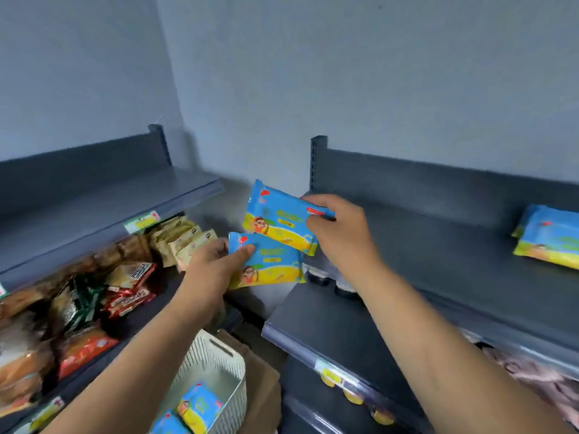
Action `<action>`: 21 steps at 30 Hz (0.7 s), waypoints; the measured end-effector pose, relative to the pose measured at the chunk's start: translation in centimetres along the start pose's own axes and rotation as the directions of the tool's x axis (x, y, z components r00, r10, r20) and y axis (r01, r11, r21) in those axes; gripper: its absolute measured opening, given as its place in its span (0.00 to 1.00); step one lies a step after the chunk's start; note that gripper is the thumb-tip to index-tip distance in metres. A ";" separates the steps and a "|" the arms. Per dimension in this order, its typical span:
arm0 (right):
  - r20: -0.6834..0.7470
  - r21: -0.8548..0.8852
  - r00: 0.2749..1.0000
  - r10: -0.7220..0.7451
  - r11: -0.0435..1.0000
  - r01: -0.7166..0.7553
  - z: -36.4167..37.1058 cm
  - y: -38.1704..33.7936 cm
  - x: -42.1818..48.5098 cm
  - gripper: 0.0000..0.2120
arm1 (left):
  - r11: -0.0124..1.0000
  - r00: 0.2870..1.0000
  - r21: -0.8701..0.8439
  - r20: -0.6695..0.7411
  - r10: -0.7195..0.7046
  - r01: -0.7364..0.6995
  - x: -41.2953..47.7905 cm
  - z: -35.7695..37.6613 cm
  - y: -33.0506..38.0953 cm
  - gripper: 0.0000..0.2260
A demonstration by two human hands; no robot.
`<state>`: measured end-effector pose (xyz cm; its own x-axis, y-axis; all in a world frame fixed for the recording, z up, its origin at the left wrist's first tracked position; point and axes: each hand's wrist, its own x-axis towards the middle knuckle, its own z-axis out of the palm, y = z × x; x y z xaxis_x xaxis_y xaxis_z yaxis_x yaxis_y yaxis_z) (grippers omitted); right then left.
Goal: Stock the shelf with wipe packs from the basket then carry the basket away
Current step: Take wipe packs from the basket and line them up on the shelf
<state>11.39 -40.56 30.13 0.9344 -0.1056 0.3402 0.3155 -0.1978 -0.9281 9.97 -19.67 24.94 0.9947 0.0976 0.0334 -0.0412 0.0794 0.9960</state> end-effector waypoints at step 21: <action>-0.481 -0.206 0.876 -0.032 0.975 -0.078 -42.9 -1.9 -0.9 0.14 | 0.999 0.788 0.026 0.615 -0.001 -0.019 -0.7 48.9 1.2 0.11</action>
<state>2.82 -81.91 38.06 0.7288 -0.5555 0.4004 0.2008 -0.3856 -0.9006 13.88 -68.11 30.17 0.8423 -0.5335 0.0765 -0.0578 0.0519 0.9970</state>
